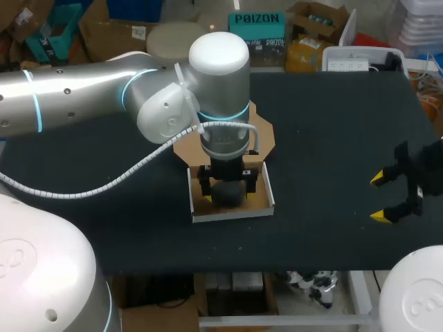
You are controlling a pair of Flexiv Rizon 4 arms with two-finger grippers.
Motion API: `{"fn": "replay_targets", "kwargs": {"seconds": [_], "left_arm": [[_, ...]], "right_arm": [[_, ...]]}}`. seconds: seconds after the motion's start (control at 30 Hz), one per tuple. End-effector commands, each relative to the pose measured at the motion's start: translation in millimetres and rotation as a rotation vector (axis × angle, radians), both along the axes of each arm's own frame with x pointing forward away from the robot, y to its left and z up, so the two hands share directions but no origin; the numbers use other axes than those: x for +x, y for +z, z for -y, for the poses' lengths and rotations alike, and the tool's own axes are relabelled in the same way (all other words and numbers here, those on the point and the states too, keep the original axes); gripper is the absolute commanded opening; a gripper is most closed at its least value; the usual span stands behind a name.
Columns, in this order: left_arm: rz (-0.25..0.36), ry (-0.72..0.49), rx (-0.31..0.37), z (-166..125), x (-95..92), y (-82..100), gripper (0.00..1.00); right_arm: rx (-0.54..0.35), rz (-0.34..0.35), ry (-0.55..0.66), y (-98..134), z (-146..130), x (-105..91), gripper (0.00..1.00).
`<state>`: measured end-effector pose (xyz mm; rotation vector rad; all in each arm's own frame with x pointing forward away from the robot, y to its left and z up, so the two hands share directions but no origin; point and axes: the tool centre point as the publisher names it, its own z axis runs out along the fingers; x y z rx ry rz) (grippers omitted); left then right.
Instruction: Assemble the packaging by folding the flat box into shape, placing the metal phone stand inside, and closing the box properly
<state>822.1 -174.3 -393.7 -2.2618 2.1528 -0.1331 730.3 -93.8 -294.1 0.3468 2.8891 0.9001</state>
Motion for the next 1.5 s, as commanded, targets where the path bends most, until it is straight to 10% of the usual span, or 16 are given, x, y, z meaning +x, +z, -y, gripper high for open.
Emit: {"fn": "replay_targets", "kwargs": {"seconds": [0.03, 1.5], "left_arm": [[-0.001, 0.013, 0.017, 3, -5.6, -0.5, 1.00], [-0.064, 0.070, 0.042, 21, -78.2, -7.1, 1.00]], "right_arm": [[0.004, -0.001, 0.002, 1, 1, 0.0, 1.00], [0.004, -0.001, 0.002, 1, 1, 0.0, 1.00]]}}
